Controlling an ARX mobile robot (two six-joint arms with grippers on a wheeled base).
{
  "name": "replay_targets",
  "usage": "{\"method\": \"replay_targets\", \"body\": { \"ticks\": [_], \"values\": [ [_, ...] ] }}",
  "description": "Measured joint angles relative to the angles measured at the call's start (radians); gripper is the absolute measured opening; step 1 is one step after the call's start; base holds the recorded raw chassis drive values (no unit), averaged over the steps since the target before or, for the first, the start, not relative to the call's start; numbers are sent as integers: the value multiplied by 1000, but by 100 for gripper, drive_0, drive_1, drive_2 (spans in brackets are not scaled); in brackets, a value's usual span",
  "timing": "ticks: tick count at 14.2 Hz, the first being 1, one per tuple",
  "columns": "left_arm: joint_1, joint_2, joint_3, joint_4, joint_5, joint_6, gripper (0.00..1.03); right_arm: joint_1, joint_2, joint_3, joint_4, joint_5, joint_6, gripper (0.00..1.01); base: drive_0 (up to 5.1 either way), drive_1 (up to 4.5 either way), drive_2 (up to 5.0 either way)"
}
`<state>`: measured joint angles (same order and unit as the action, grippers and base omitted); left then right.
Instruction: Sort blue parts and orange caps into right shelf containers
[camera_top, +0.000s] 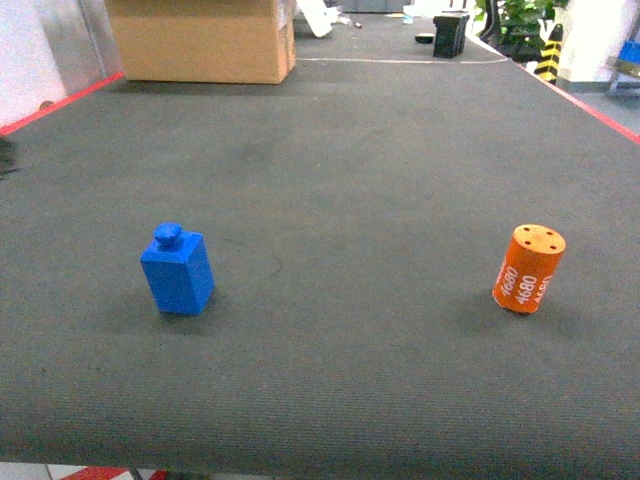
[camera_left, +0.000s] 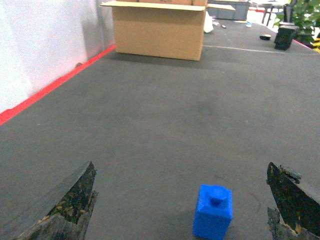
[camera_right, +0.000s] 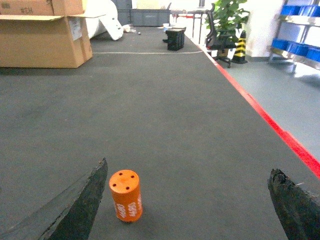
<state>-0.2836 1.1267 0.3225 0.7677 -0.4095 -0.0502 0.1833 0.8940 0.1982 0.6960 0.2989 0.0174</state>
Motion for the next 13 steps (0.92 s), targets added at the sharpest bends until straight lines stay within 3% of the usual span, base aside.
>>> {"method": "replay_targets", "body": {
  "ticks": [2,4,8,13],
  "values": [
    [0,310,153,79,69,-31,98,2,387,146,174,-20,31,98,0,0,0],
    [20,513,272,59,121,-60,98,14,626,268,180,-23,61,98,0,0,0],
    [21,679,383,26,145,-74,98,20,852,404,158,-30,108,98,0,0,0],
    [20,750,422,23,162,-82,98,21,986,473,161,-34,141,98,0,0,0]
  ]
}}
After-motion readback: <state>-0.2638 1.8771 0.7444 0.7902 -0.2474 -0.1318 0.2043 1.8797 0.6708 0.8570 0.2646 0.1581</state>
